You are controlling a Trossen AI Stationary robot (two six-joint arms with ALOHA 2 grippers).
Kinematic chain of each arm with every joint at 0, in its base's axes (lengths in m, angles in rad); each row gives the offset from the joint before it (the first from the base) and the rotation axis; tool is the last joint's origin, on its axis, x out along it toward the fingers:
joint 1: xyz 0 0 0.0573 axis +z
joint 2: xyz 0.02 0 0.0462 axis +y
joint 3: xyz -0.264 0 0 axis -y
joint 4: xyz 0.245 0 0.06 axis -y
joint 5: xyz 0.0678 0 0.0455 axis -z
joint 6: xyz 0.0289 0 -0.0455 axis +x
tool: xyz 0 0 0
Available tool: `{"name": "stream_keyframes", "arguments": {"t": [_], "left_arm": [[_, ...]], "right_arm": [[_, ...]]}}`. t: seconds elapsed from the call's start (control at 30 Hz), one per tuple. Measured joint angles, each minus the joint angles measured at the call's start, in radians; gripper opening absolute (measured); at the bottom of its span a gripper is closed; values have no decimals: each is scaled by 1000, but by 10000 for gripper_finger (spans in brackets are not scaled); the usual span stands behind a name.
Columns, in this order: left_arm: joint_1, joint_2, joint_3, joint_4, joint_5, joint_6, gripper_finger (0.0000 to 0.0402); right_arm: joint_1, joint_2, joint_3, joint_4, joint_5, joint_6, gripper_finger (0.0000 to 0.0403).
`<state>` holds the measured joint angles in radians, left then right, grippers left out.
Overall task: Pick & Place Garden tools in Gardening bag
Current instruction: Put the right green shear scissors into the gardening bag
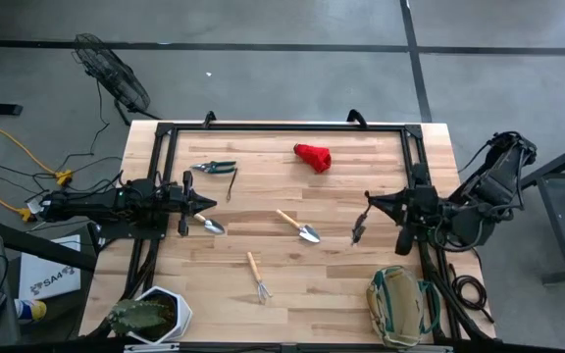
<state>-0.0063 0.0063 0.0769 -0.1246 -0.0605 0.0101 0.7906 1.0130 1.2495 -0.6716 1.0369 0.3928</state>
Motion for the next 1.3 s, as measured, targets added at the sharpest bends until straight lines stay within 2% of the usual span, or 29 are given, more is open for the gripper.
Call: {"name": "stream_keyframes", "arguments": {"t": [0.2, 0.43, 0.57, 0.73, 1.07, 1.3], "left_arm": [[0, 0, 0, 0, 0, 0, 1], [0, 0, 0, 0, 0, 0, 1], [0, 0, 0, 0, 0, 0, 1], [0, 0, 0, 0, 0, 0, 1], [0, 0, 0, 0, 0, 0, 1], [0, 0, 0, 0, 0, 0, 1]], "right_arm": [[0, -5, 0, -37, -139, -4, 3], [0, -36, 0, -36, -242, -64, 3], [0, -54, 0, -36, -299, -110, 3], [0, -94, 0, -38, -459, -189, 3], [0, -209, 0, -37, -675, -312, 3], [0, -248, 0, -36, -776, -408, 3]]}}
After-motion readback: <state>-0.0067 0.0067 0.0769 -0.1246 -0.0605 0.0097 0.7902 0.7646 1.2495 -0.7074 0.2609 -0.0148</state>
